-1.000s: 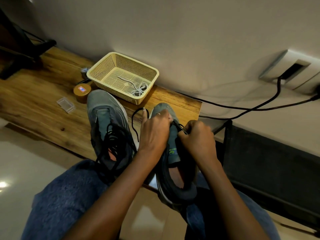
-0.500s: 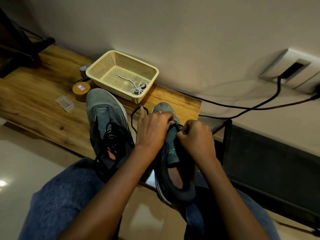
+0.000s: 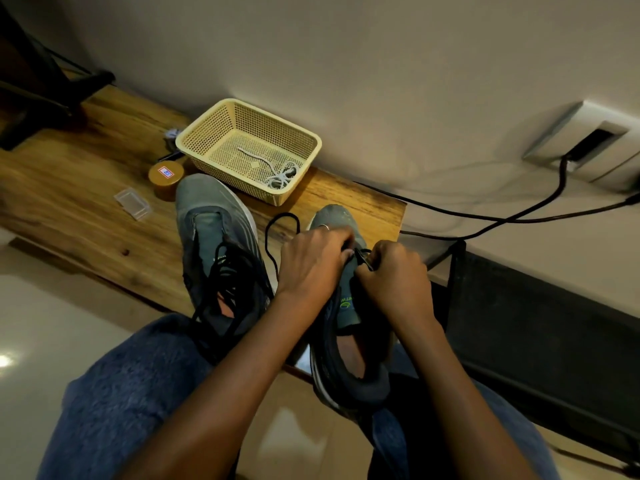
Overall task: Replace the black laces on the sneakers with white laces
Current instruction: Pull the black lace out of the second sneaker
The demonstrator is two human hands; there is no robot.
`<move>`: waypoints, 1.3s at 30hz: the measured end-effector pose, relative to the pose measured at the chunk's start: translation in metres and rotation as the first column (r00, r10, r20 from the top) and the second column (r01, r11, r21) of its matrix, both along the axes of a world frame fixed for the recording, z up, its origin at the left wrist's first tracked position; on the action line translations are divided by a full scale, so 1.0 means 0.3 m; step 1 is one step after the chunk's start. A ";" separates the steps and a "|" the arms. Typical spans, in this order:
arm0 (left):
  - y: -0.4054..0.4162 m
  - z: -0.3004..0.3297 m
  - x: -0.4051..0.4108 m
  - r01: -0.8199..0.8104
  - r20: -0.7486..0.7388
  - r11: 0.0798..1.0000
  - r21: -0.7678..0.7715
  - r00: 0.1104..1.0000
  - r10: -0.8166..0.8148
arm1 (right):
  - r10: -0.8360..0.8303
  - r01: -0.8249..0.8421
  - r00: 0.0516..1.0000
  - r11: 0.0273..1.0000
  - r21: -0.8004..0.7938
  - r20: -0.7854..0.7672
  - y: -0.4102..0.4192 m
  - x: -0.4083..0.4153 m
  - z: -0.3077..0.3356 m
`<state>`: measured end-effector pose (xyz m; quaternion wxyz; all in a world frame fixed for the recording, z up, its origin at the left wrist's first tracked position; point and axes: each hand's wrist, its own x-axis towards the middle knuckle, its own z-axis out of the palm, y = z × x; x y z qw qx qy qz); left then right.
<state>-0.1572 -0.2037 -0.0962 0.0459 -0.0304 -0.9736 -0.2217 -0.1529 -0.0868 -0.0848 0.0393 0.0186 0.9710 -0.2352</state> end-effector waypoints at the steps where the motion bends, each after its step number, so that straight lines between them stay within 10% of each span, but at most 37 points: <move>1: 0.003 -0.008 -0.002 0.003 -0.013 1.000 -0.001 1.000 -0.003 | 0.001 -0.001 1.000 1.000 -0.001 -0.004 -0.001 0.001 -0.001; 9: 0.020 -0.019 -0.003 -0.114 0.007 0.974 0.194 0.993 0.115 | -0.025 0.025 1.000 0.999 -0.022 -0.007 0.003 -0.005 -0.003; 17: 0.006 -0.020 -0.010 0.058 0.040 0.998 -0.023 0.998 -0.057 | 0.020 -0.020 1.000 1.000 0.000 -0.012 0.009 -0.005 -0.003; 25: 0.019 -0.025 -0.002 -0.046 -0.022 0.973 0.225 0.998 0.052 | -0.009 0.009 1.000 1.000 -0.029 -0.016 0.006 -0.006 -0.004; 39: 0.021 -0.013 -0.005 -0.024 -0.017 0.991 0.133 1.000 0.026 | -0.016 0.016 1.000 0.999 -0.050 0.000 0.007 -0.013 -0.010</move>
